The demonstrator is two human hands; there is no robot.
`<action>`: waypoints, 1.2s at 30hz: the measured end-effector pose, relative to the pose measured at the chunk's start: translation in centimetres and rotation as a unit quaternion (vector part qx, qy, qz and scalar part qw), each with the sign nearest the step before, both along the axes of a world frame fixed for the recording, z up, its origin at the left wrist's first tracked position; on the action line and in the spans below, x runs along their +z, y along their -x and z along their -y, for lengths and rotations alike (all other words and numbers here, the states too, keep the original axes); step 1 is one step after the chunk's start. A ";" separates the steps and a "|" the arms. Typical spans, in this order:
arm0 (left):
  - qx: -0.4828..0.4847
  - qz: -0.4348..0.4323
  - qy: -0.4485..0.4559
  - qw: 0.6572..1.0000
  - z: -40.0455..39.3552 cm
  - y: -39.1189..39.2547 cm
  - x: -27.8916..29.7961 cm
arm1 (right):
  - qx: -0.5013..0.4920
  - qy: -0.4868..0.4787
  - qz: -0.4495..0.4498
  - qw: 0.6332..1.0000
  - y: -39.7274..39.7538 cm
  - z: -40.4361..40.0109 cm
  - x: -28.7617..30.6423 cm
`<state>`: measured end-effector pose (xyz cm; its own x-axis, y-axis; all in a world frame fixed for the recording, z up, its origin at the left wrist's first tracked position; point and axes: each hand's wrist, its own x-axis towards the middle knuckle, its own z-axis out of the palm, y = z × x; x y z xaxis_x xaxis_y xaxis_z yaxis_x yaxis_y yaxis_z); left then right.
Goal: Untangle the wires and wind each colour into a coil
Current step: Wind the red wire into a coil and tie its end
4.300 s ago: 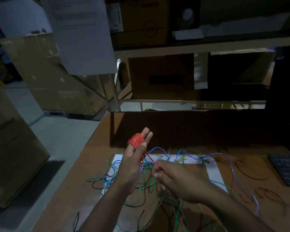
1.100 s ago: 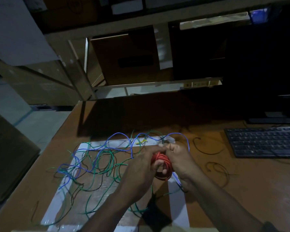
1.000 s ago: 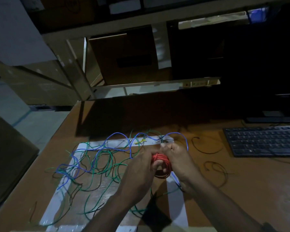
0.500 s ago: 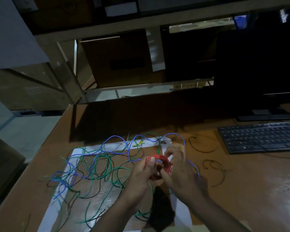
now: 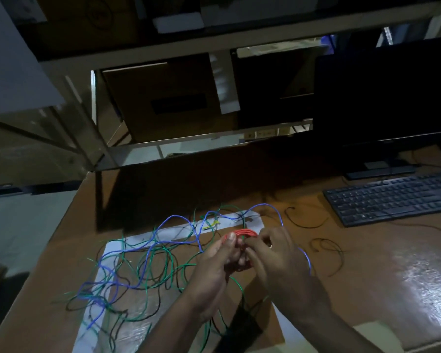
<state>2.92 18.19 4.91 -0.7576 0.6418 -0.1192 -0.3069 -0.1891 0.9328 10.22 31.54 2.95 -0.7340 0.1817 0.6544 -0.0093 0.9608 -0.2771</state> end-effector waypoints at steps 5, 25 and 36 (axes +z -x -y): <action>-0.015 -0.138 0.081 0.987 0.2 1.7 -0.4 | 0.041 0.172 0.085 0.980 1.0 0.7 0.6; -0.018 -0.123 0.028 0.992 0.6 1.2 -1.6 | -0.030 0.294 0.132 0.946 0.4 1.7 1.7; -0.086 -0.341 0.084 0.932 2.2 2.4 -2.7 | 0.107 0.793 -0.003 0.600 0.3 3.3 0.9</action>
